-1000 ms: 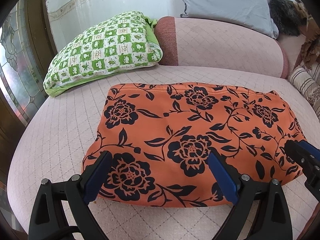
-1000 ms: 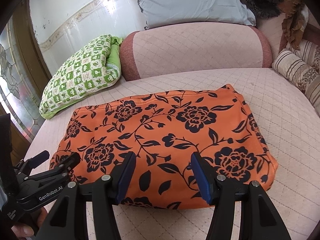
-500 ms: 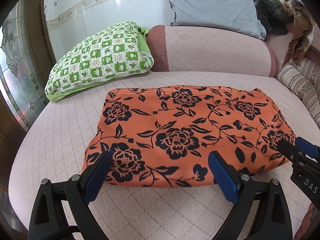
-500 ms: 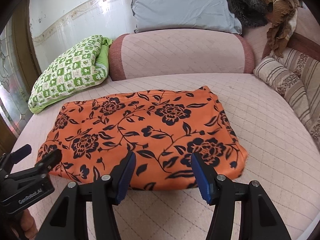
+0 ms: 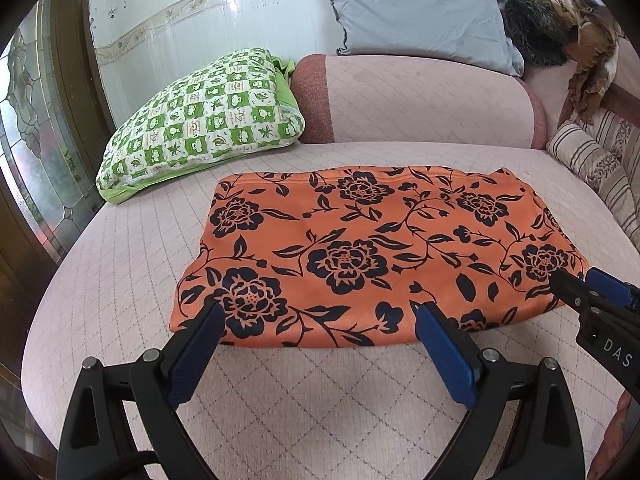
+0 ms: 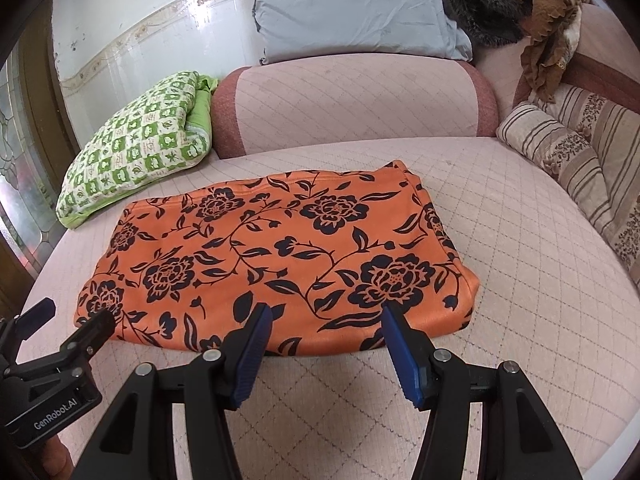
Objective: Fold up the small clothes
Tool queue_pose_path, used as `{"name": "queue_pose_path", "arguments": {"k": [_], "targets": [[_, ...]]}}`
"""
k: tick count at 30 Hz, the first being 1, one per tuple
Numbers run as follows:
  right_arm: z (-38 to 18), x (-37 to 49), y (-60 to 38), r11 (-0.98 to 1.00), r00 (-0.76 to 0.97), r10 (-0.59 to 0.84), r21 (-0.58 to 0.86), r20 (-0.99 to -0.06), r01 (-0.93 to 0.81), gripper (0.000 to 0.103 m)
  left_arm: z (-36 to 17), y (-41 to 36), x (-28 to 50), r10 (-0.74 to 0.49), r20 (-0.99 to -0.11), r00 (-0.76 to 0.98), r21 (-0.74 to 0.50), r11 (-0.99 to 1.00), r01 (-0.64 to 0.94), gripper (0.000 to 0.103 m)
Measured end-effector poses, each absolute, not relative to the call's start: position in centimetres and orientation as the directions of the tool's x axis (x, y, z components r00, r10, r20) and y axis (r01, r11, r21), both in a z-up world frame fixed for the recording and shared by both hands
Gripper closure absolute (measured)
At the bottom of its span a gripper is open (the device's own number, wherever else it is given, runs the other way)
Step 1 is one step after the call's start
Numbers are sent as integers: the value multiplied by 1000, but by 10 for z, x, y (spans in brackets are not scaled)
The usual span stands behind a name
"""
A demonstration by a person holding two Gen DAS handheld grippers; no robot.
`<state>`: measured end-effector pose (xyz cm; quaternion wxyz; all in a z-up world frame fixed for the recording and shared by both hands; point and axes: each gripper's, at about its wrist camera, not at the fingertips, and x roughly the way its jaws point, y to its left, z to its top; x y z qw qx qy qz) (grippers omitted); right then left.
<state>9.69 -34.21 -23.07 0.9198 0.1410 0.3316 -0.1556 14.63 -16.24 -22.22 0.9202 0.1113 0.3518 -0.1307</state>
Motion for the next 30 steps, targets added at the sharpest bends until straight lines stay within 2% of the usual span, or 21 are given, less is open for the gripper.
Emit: {"name": "queue_pose_path", "arguments": {"k": [30], "targets": [[-231,102,-321,932,749,-139,170,-648,320,42,-217,-141,145,-143,-669,729,98,955,278,7]]}}
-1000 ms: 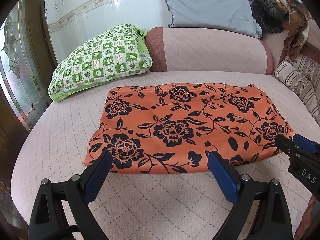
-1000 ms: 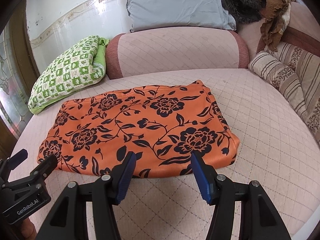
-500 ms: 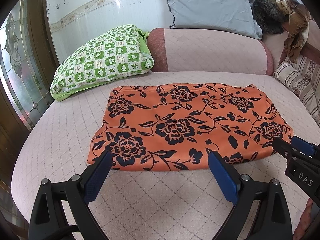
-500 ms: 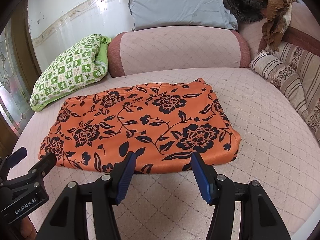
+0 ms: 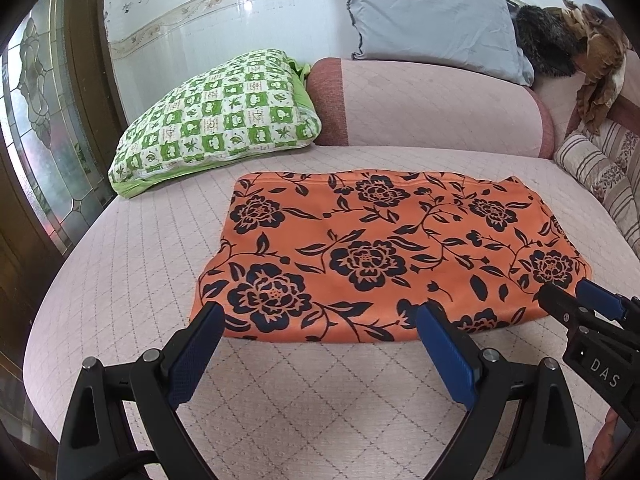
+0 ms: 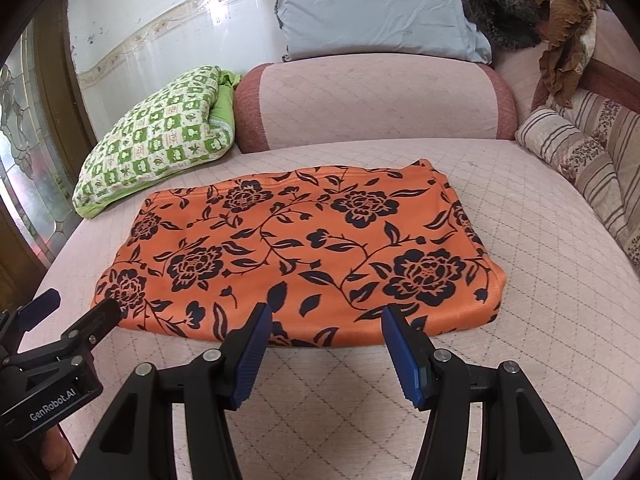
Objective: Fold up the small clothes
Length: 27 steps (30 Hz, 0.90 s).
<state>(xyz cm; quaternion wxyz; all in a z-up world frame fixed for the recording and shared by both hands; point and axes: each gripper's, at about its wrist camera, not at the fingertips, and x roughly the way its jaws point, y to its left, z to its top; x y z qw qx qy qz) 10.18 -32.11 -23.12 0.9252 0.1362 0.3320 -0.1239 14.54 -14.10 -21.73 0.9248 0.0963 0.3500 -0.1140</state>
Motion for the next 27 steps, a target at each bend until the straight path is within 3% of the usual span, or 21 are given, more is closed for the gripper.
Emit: {"name": "queue_pose_path", "arguments": {"k": [15,19,22,27], "targets": [[-232,111,-310,944,754,-116,163,-647,286,42,-216,-132,154,-152,-675,722,77,959,274,7],[-236,112,-327,924,751,-22,273,-660,267,40,-223,-129,162,-154,-704,694,70,957,282,7],[-251,112,-362,830,737,173,500,-654,249,33,-232,-113,178,-202,-757,622,-21,958,286,7],[-278,105,-409,716,698,220,598,-682,359,32,-248,-56,212,-209,-815,541,-199,977,78,7]]}}
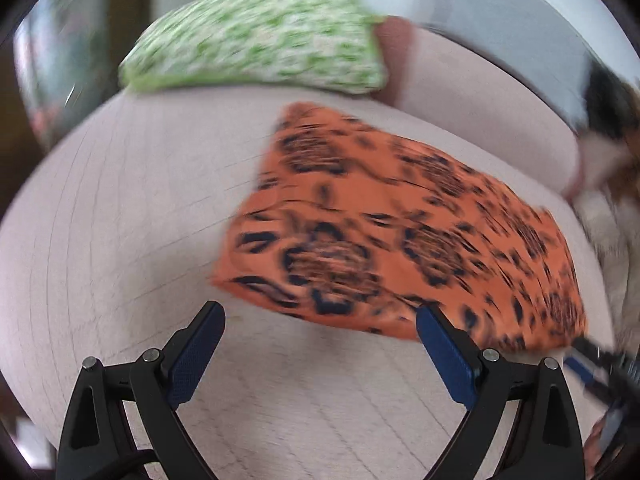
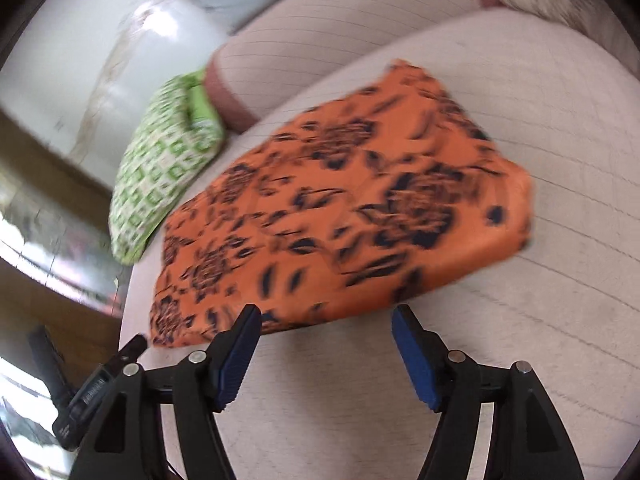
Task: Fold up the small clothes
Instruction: 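Grasp the side edge of the orange floral blouse with the left gripper, then lift the held side and fold it over the blouse, then open the left gripper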
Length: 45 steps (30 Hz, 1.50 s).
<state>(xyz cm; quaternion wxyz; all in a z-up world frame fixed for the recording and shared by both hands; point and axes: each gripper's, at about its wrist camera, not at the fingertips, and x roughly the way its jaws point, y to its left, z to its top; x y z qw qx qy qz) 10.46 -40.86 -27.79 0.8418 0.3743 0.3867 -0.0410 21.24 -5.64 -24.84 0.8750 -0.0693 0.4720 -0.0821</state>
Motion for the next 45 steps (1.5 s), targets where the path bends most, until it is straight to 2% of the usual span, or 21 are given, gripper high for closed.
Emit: {"name": "queue_pose_path", "arguments": {"k": [4,7,9,13,15,17,18,20,23,27,29,32,35,40,43,45], "targets": [[-273,103,-419,697,727,181,608,-662,379,32,-261,-31,228,-188,-834,519,-247,968,-47,7],[-268,113,-408,715,738,160,592,-655,370,32,-277,-35,238,-245,-849,468,-306,950,-58,9],[-266,122,-399,727,744,167,590,-647,351,32,-285,-39,245,-288,-849,442,-351,934,-67,34],[-265,139,-383,741,744,175,584,-644,332,35,-293,-51,261,-307,-832,462,-382,921,-75,36],[-266,147,-379,748,740,170,574,-651,334,35,-295,-53,268,-321,-819,475,-404,911,-80,50],[-268,156,-378,759,734,151,553,-663,343,35,-299,-54,274,-336,-812,478,-425,901,-89,59],[-269,159,-379,763,733,139,544,-666,350,35,-299,-54,279,-347,-803,484,-439,894,-86,68],[-270,165,-383,764,733,118,533,-670,364,35,-297,-57,279,-358,-791,496,-446,892,-68,73],[-275,167,-393,751,733,115,541,-671,378,36,-287,-69,275,-310,-789,531,-372,928,-10,78],[-273,159,-413,739,745,80,541,-662,401,37,-264,-84,262,-252,-765,593,-276,960,52,81],[-271,151,-427,723,755,66,553,-652,414,37,-243,-97,250,-253,-726,640,-246,964,102,81],[-267,132,-456,689,771,20,568,-637,451,37,-216,-125,238,-286,-691,664,-228,958,174,81],[-264,113,-487,630,793,-15,610,-609,481,37,-182,-185,226,-349,-674,651,-205,935,289,82],[-264,71,-547,485,829,-76,706,-554,517,37,-168,-303,194,-468,-668,578,-173,853,492,82],[-264,58,-569,443,834,-97,727,-543,525,37,-183,-357,181,-533,-689,490,-194,788,584,75],[-267,53,-581,413,836,-90,743,-542,526,36,-191,-358,180,-579,-696,424,-247,748,616,61]]}}
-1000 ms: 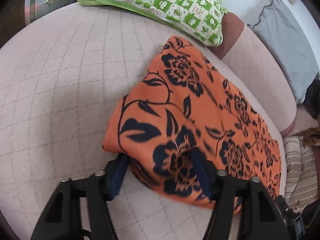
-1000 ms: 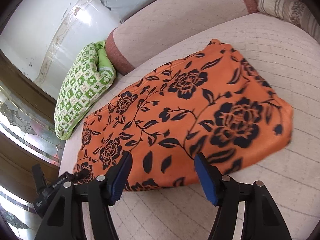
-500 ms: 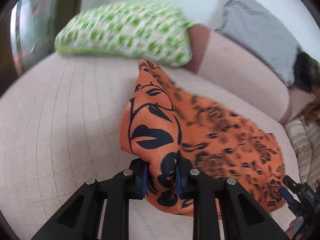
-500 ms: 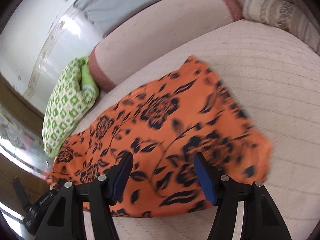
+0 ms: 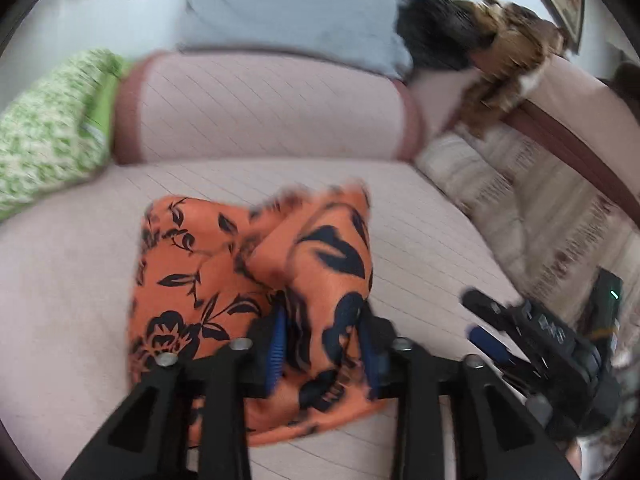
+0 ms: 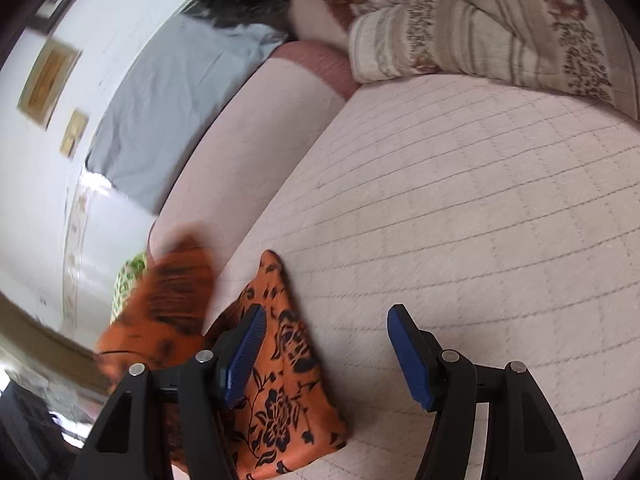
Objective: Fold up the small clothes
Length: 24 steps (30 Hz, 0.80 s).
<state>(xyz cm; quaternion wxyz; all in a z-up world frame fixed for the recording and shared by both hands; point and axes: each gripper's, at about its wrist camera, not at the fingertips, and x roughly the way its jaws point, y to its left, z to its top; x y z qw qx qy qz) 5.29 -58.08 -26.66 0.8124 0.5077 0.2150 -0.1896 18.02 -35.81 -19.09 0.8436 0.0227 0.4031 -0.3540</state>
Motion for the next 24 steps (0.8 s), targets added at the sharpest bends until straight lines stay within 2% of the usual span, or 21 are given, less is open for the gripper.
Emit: {"name": "queue_pose_path", "arguments": {"k": [1,3,4,6,9,11,13,15,16,17,18,19,20,21,24], "targets": [[-268,53,-585,397,838,-75,754,-541,522,35,-191,-346,179,-602,-670,434,-261,739,621,57],[-273,57,-587,382,847,-24,778,-531,499,33,-188,-314,180,-581,-628,518,-223,772,595,26],[-274,63,-585,395,845,4,778,-534,489,33,-186,-296,181,-560,-609,561,-208,796,568,22],[-272,74,-576,433,836,36,763,-547,480,33,-187,-257,189,-516,-583,627,-203,840,503,21],[-268,89,-556,452,846,77,775,-527,442,33,-210,-220,213,-402,-650,645,-158,902,403,21],[-260,97,-539,491,860,64,766,-506,415,33,-227,-220,220,-319,-689,651,-82,926,367,21],[-239,100,-513,582,897,36,739,-441,340,33,-252,-229,227,-256,-749,612,-5,925,381,21],[-235,107,-494,646,901,65,706,-429,290,33,-271,-235,231,-205,-804,558,41,917,397,21],[-242,117,-488,660,873,92,686,-478,306,34,-273,-236,231,-209,-801,561,41,915,401,21],[-256,132,-485,666,814,121,654,-569,358,36,-273,-236,231,-216,-798,563,41,913,407,21],[-279,146,-485,671,720,112,586,-685,454,39,-273,-236,232,-221,-805,551,36,908,417,21],[-292,150,-486,670,655,67,520,-753,530,41,-272,-235,235,-231,-815,531,19,906,423,21],[-301,153,-489,653,628,60,507,-776,563,42,-270,-231,239,-230,-818,528,11,910,414,21],[-298,151,-492,625,646,66,536,-760,567,42,-267,-228,239,-230,-814,533,9,913,408,21],[-262,148,-489,646,739,-9,560,-674,519,42,-258,-221,242,-225,-782,581,38,914,405,21]]}}
